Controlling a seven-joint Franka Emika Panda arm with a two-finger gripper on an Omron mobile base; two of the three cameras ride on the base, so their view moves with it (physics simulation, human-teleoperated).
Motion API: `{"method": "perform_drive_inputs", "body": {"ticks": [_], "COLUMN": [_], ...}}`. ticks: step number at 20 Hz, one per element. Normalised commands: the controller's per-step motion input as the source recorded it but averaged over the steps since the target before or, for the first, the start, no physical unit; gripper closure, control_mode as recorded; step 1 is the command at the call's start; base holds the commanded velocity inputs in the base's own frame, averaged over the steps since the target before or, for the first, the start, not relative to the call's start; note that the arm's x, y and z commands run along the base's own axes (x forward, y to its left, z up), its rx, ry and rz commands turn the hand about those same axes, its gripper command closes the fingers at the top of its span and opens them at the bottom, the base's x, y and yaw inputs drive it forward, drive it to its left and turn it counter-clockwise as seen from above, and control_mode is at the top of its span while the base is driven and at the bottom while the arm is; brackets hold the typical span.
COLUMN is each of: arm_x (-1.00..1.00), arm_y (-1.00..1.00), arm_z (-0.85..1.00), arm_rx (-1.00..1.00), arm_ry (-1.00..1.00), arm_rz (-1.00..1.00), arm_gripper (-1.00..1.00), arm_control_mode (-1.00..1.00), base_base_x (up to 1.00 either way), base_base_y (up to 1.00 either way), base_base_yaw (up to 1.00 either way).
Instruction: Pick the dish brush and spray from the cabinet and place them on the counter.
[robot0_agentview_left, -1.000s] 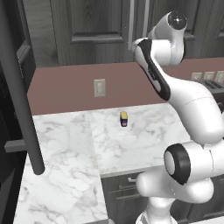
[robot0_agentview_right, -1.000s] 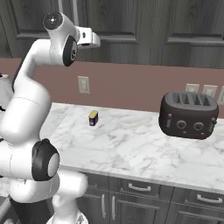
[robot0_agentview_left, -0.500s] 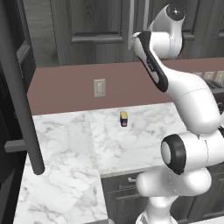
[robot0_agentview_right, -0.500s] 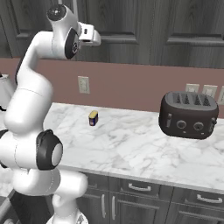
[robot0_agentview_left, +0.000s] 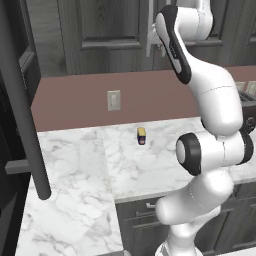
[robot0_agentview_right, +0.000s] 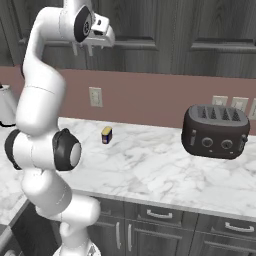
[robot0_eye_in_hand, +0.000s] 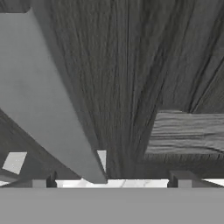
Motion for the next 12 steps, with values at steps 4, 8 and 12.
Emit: {"method": "perform_drive_inputs", "body": {"ticks": [4,8,12], "arm_x": [-0.17,-0.17,0.11], "arm_y": [0.28,0.25,0.0], "arm_z": [-0.03,-0.02,-0.26], "arm_rx": [0.0,0.0,0.0], "arm_ry": [-0.36,-0.47,-0.25], "arm_rz": [0.0,0.0,0.0], "arm_gripper": [-1.0,-1.0,-1.0], "arm_control_mode": [-1.0,-1.0,-1.0], "base_base_x": [0.0,0.0,0.0], "base_base_y": [0.0,0.0,0.0], "base_base_yaw": [0.0,0.0,0.0]}}
